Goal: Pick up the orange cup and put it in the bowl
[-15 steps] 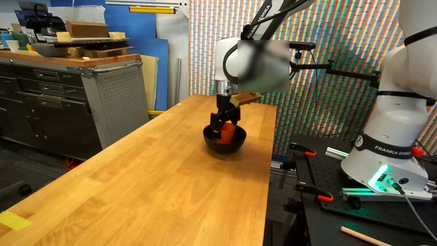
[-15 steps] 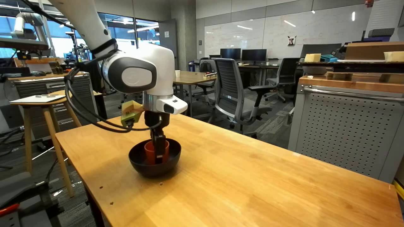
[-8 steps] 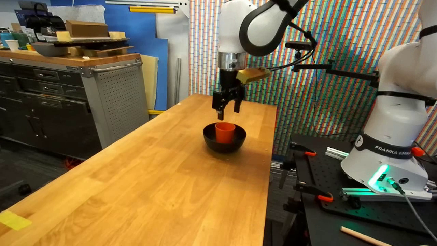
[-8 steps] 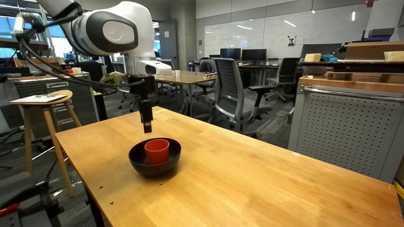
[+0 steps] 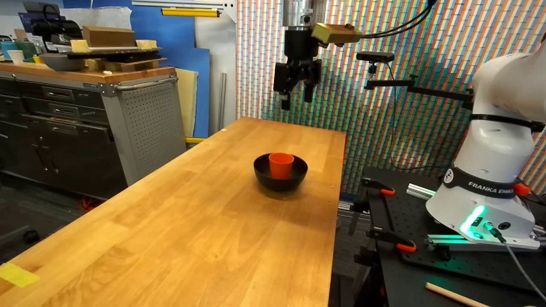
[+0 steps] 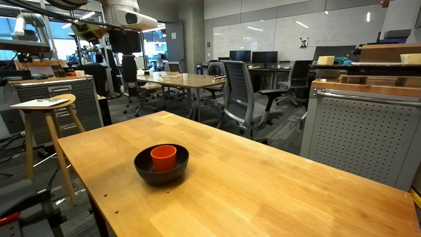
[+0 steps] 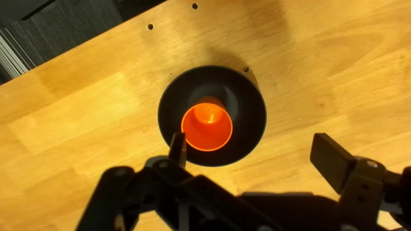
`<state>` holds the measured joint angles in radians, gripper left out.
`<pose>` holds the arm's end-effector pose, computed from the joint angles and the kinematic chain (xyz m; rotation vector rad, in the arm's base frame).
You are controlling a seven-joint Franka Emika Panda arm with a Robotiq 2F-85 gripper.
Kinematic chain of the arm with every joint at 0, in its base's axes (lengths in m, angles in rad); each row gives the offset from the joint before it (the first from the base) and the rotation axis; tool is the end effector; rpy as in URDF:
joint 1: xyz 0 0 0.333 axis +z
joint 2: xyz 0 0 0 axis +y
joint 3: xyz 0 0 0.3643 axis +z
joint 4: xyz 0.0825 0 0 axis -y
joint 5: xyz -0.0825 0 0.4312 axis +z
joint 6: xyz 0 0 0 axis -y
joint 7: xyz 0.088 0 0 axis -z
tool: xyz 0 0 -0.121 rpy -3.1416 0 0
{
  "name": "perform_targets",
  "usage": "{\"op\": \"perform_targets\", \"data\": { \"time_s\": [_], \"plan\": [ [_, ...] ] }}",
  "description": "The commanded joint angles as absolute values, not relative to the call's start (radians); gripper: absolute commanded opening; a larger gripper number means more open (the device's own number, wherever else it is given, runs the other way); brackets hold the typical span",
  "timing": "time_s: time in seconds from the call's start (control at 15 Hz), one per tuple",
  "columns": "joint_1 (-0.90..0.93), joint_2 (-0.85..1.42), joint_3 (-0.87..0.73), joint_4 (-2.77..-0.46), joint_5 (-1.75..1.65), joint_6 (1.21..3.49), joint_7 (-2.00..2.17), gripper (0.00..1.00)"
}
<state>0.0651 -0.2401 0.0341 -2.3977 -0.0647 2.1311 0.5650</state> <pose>0.4810 0.0444 0.4132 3.0025 -0.6584 -0.0077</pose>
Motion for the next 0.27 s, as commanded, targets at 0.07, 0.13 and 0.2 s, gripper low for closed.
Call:
{"op": "perform_targets", "data": {
  "time_s": [0.07, 0.13, 0.2],
  "plan": [
    [0.036, -0.249, 0.062, -2.397, -0.057, 2.123, 0.561, 1.00],
    [0.035, -0.248, 0.062, -2.398, -0.058, 2.123, 0.562, 1.00],
    [0.034, -0.246, 0.062, -2.398, -0.058, 2.123, 0.562, 1.00]
  ]
}}
